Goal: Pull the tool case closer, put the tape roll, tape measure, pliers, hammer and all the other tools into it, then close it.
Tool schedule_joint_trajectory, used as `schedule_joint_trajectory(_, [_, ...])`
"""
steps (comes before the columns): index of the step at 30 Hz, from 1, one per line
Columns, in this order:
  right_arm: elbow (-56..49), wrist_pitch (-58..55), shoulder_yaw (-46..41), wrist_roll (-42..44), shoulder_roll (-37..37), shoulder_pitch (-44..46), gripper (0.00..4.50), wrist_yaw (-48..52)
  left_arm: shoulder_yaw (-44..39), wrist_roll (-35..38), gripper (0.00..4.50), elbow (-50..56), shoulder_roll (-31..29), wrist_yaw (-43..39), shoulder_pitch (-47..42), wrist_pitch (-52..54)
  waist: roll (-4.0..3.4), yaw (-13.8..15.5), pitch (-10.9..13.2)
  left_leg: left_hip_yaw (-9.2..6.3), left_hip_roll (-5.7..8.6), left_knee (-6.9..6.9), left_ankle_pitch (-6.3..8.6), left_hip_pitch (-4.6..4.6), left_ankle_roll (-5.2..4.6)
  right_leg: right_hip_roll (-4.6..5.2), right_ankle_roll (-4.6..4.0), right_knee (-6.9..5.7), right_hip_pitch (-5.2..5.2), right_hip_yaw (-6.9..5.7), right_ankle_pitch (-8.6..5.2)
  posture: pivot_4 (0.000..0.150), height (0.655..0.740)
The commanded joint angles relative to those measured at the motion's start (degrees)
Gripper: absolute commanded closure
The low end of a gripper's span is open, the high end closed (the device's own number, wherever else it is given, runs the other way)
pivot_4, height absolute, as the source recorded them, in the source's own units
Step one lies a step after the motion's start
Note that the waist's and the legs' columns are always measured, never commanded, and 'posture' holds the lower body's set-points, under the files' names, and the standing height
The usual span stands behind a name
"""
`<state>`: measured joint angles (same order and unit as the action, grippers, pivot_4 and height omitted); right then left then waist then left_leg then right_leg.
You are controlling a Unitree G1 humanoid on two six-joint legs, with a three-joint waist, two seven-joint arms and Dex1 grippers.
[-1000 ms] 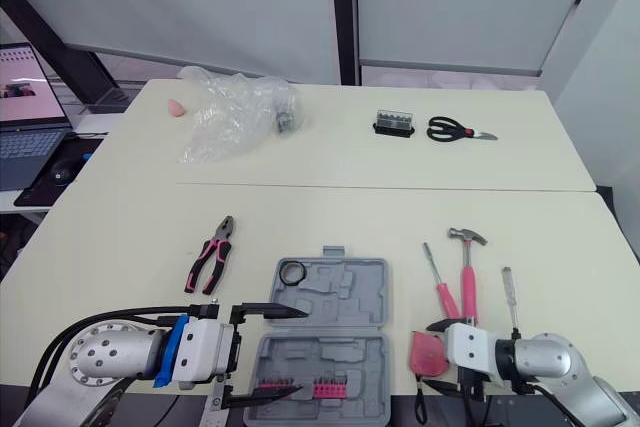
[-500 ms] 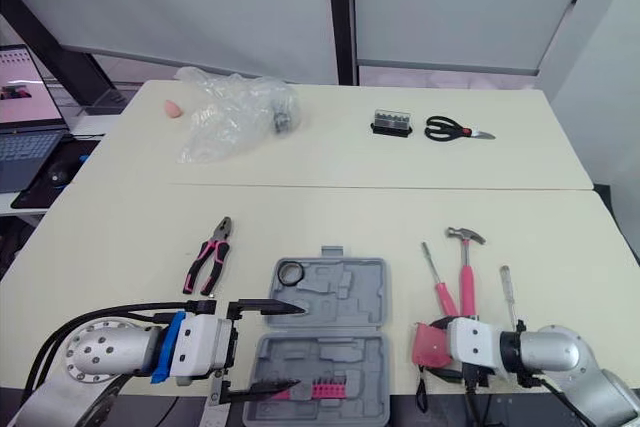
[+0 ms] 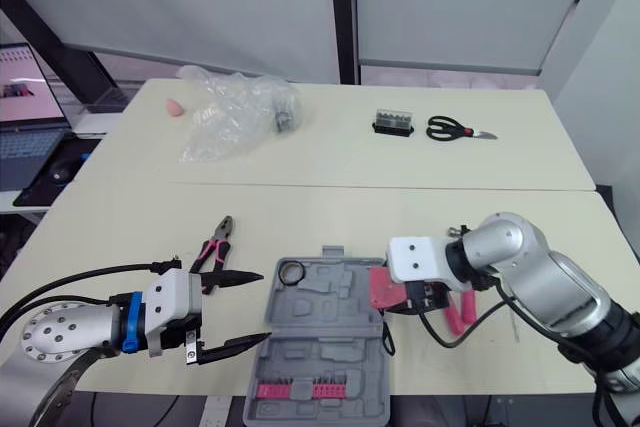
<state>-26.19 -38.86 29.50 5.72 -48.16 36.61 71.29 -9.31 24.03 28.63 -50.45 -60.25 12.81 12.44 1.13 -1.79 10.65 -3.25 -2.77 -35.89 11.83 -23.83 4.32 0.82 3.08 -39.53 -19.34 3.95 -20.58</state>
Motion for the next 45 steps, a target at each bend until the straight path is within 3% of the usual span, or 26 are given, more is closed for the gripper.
schedule_joint_trajectory(1, [2.5, -2.9, 4.4, -2.1, 3.5, 4.0, 1.37, 0.2, -0.5, 0.2, 0.0, 0.8, -0.1, 1.2, -1.7, 1.3, 0.0, 0.1, 0.0, -0.01, 0.0, 0.01, 0.0, -0.02, 0.0, 0.01, 0.0, 0.01, -0.02, -0.01, 0.0, 0.15, 0.74])
schedule_joint_trajectory(12, [14.4, 3.7, 11.4, -10.7, 10.7, 3.7, 1.37, -4.6, 2.7, -0.6, 0.0, 1.8, 1.2, 2.8, -5.6, 2.7, -0.01, -0.1, 0.0, 0.06, 0.01, -0.02, 0.0, -0.07, 0.0, 0.01, -0.01, -0.34, -0.28, 0.03, -0.01, 0.15, 0.74])
schedule_joint_trajectory(33, [25.8, 6.3, 10.5, -15.0, 17.8, 6.7, 1.37, -5.0, 5.2, -3.7, 0.0, 1.6, 2.0, 2.4, -4.7, -0.1, -0.02, -0.1, 0.0, 0.11, 0.0, -0.01, 0.0, -0.07, 0.0, 0.01, -0.02, -0.38, -0.33, 0.05, -0.01, 0.15, 0.74])
schedule_joint_trajectory(34, [26.0, 6.6, 10.3, -15.0, 17.9, 6.8, 0.65, -5.1, 5.3, -3.8, 0.0, 1.6, 2.1, 2.4, -4.6, -0.3, -0.02, -0.1, 0.0, 0.12, 0.0, -0.01, 0.0, -0.07, 0.0, 0.01, -0.02, -0.38, -0.33, 0.06, -0.01, 0.15, 0.74])
schedule_joint_trajectory(36, [26.3, 7.0, 9.6, -15.1, 18.4, 7.0, 0.04, -5.7, 5.4, -4.0, 0.0, 1.4, 2.3, 2.3, -4.3, -0.7, -0.02, -0.1, 0.0, 0.11, 0.0, -0.01, 0.0, -0.06, 0.0, 0.01, -0.02, -0.38, -0.33, 0.05, -0.01, 0.15, 0.74])
schedule_joint_trajectory(45, [21.1, 5.4, 5.5, -13.7, 17.2, 6.6, 0.01, -4.2, 5.4, -4.5, 0.0, 1.4, 3.0, 2.2, -2.6, -2.1, -0.04, -0.1, 0.0, 0.11, 0.0, 0.01, 0.0, -0.07, 0.0, 0.01, -0.02, -0.38, -0.34, 0.04, -0.01, 0.15, 0.74])
